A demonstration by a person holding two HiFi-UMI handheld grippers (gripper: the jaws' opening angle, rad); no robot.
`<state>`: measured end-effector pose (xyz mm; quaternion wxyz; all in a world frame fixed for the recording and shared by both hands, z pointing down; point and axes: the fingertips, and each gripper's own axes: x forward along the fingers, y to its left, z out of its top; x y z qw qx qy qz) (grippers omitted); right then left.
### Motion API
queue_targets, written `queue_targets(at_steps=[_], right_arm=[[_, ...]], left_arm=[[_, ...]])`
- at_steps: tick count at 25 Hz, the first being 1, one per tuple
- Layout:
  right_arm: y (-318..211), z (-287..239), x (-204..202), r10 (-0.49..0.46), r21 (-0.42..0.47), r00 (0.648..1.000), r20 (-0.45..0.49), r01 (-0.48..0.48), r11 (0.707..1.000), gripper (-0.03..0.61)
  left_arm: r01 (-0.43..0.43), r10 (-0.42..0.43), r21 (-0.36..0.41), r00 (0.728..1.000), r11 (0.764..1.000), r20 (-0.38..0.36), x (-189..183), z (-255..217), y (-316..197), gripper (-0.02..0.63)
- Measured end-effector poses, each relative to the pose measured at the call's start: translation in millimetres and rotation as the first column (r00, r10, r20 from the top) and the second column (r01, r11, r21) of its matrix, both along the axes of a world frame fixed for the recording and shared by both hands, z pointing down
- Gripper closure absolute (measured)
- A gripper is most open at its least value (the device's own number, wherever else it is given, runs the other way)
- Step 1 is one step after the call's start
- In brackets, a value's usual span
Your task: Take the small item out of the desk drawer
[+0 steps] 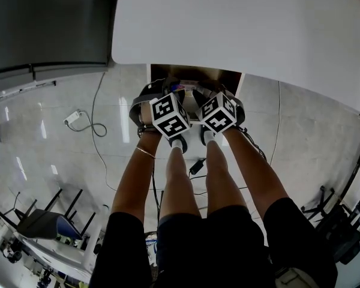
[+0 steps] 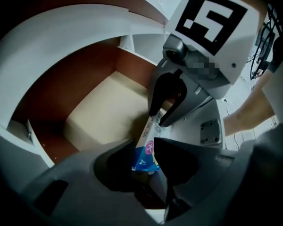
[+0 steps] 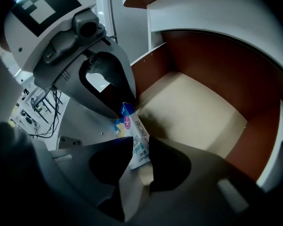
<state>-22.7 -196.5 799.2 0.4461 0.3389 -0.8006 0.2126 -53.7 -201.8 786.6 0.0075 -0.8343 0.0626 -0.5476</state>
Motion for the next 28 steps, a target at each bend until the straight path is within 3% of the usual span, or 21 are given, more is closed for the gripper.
queue_targets(at_steps=[6,13,28], right_arm=[[3.7,-1.5,1.7,-0.007,-0.005,1.0,0.019,0.007,1.0,0.466],[7.2,-3.6,1.0,-0.039,-0.004,0.999,0.036,0.039,0.999,0.468],[13.1,-8.0,-1.4,-0.052,-0.014,0.996,0.074,0.053,0.998,0.469]], left_arm=[[-0.032,0.034,-0.032,0.998,0.999,0.05,11.3,16.4,-2.2,0.495],[-0.124,0.131,-0.063,0.983,0.99,0.128,13.1,33.0,5.9,0.46],[-0.157,0.17,-0.096,0.974,0.983,0.148,15.5,42.0,9.0,0.463]])
